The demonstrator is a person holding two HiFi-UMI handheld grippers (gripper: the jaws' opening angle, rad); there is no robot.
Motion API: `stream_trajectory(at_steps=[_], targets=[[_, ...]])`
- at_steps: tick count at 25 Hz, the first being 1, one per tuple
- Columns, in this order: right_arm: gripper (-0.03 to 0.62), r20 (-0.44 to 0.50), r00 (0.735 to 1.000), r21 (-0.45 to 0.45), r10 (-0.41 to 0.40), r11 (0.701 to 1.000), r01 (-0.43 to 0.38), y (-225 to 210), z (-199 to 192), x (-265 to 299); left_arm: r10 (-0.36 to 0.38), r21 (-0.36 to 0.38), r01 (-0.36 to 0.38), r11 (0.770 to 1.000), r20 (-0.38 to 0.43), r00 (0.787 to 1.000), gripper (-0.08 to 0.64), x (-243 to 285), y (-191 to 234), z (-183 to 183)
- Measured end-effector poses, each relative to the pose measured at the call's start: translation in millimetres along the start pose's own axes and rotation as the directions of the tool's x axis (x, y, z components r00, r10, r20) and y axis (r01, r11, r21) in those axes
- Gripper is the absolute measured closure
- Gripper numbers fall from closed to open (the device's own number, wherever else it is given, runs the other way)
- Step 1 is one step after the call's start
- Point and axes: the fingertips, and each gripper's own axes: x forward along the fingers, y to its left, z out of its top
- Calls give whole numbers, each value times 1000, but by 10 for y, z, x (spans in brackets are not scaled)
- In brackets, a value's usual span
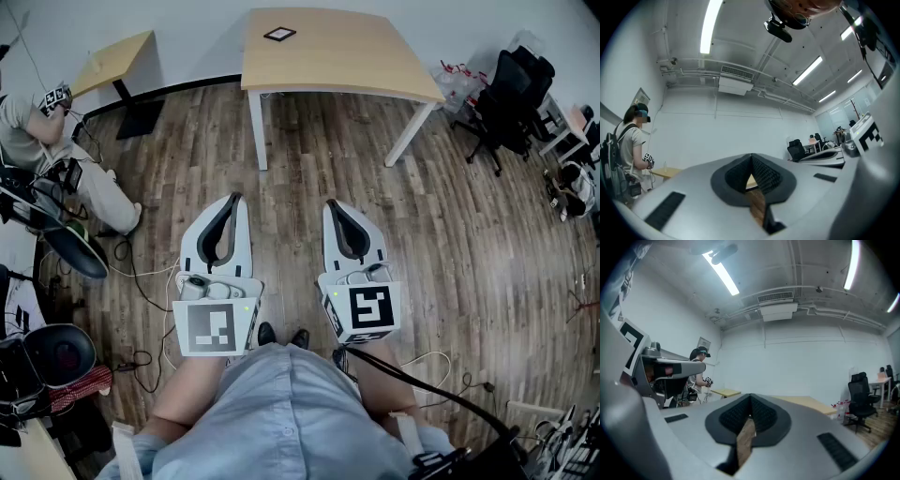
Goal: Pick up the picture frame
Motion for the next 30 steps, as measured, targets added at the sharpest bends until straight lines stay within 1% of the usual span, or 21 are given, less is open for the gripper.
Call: stream_trajectory(at_steps=[6, 9, 11, 13, 17, 20, 22, 24, 26, 30], targets=[[592, 6, 1000, -12, 12, 1000, -12, -163, -5, 5, 12, 9, -12, 1000, 4, 1000, 558, 89, -122, -13], [592, 8, 999, 6, 33, 999, -33, -258, -25, 20, 9, 39, -9, 999, 5, 1000, 558, 141, -194, -53], [592, 10, 999, 31, 46, 998, -46, -317, -27, 61, 22, 14, -22, 1000, -26, 999, 558, 190, -205, -103], [591, 11, 999, 35, 52, 998, -53, -361, -20, 110, 33, 6, -33, 999, -51, 998, 558, 249, -184, -142], [591, -3, 999, 17, 43, 999, -43, -507, -67, 347, 46, 10, -46, 999, -57, 997, 558, 478, -96, -205], [591, -12, 999, 16, 33, 999, -32, -603, -179, 577, 38, 53, -37, 998, -31, 999, 558, 713, 10, -308], [591, -6, 1000, 5, 31, 1000, -31, -661, -210, 795, 35, 47, -34, 998, -21, 999, 558, 925, 113, -381], [591, -4, 1000, -6, 20, 1000, -20, -714, -224, 1135, 28, 38, -27, 999, -16, 999, 558, 1208, 313, -469], [591, -15, 1000, -12, -1, 1000, 1, -773, -228, 1545, 9, 52, -8, 999, -7, 1000, 558, 1551, 578, -542], [591, -14, 1000, -9, -24, 1000, 24, -913, -170, 2230, -5, 53, 5, 999, 9, 1000, 558, 2148, 974, -576]])
